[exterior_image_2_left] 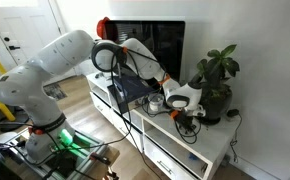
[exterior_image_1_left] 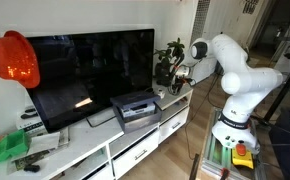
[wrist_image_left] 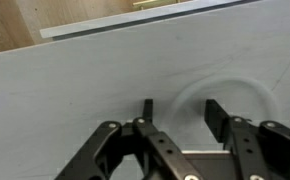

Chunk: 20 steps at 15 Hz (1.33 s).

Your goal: Pour the sunglasses from the cup and put them back into the cup then close the cup with the cup lid

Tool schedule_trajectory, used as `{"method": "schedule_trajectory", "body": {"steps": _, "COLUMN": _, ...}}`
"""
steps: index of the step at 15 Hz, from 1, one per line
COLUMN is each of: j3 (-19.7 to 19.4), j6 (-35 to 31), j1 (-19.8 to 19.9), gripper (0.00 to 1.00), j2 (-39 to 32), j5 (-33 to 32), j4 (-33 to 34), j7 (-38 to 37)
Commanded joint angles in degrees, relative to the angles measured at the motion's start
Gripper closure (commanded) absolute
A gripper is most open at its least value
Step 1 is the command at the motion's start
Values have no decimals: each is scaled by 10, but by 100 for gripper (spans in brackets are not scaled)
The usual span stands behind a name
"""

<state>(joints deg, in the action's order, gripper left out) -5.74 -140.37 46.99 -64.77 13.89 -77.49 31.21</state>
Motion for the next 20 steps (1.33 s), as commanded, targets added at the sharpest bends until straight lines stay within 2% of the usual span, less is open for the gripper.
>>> {"method": "schedule_trajectory", "body": {"steps": 1, "j3": 16, "j6": 41, "j1": 19, "gripper": 74, "j2": -27, "j5": -24, "j4": 54, "j7": -36}}
{"method": "schedule_trajectory", "body": {"steps": 4, "j3": 15, "j6": 67, "j1": 20, "gripper": 95, "j2": -14, "j5": -29, "j4": 52, "j7": -45}}
{"method": "schedule_trajectory", "body": {"steps": 5, "j3": 14, "j6": 72, "j1": 17, "gripper": 99, "j2": -7, "j5": -32, "j4": 48, "j7": -47}}
{"method": "schedule_trajectory", "body": {"steps": 6, "j3": 0, "j6": 76, "j1": 6, "gripper": 100, "j2": 3, "j5": -16, "j4": 37, "j7": -35}}
{"method": "schedule_trajectory", "body": {"steps": 10, "j3": 0, "j6": 89, "j1": 0, "gripper": 99, "j2": 48, "j5": -23, "j4": 1, "j7": -14}}
{"method": "schedule_trajectory", "body": {"steps": 14, "j3": -13, "j6": 91, "j1": -8, "gripper": 99, "j2": 134, "j5": -51, "j4": -70, "j7": 33}}
{"method": "schedule_trajectory", "body": {"steps": 20, "j3": 21, "j6": 113, "j1": 5, "gripper": 99, "j2": 281, "j5": -62, "j4": -194, "j7": 162}}
